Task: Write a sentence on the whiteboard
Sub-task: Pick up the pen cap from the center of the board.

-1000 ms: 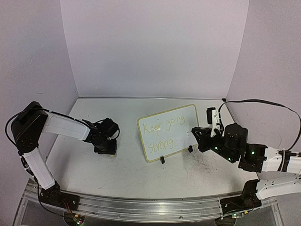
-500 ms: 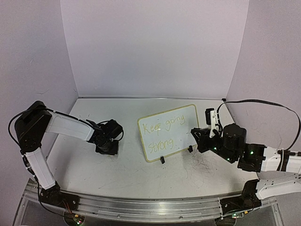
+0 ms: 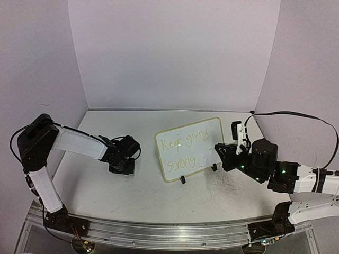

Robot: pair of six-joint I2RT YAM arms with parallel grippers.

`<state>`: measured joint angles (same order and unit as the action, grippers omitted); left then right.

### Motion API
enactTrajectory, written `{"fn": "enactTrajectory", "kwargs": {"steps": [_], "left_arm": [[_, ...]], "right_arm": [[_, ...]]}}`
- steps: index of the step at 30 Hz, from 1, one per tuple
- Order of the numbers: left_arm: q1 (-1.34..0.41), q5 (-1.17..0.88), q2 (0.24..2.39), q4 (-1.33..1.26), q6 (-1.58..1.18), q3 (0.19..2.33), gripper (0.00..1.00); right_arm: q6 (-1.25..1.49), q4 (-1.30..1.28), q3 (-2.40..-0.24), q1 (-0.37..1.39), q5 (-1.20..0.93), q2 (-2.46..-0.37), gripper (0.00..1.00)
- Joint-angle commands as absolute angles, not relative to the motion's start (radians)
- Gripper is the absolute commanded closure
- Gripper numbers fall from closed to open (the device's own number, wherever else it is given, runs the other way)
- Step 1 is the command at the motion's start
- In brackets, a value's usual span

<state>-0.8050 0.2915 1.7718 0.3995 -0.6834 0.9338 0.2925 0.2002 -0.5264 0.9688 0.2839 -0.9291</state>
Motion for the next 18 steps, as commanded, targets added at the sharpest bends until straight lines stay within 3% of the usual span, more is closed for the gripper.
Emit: {"fn": "enactTrajectory", "kwargs": {"steps": [1, 18], "left_arm": [[-0.83, 0.162, 1.836, 0.516, -0.698, 0.865, 0.97], [-0.83, 0.294, 1.582, 0.518, -0.673, 0.871, 1.0]], "right_arm": [[0.297, 0.265, -0.518, 0.964, 0.274, -0.922, 1.0], [0.321, 0.265, -0.548, 0.964, 0.291, -1.002, 1.0]]}}
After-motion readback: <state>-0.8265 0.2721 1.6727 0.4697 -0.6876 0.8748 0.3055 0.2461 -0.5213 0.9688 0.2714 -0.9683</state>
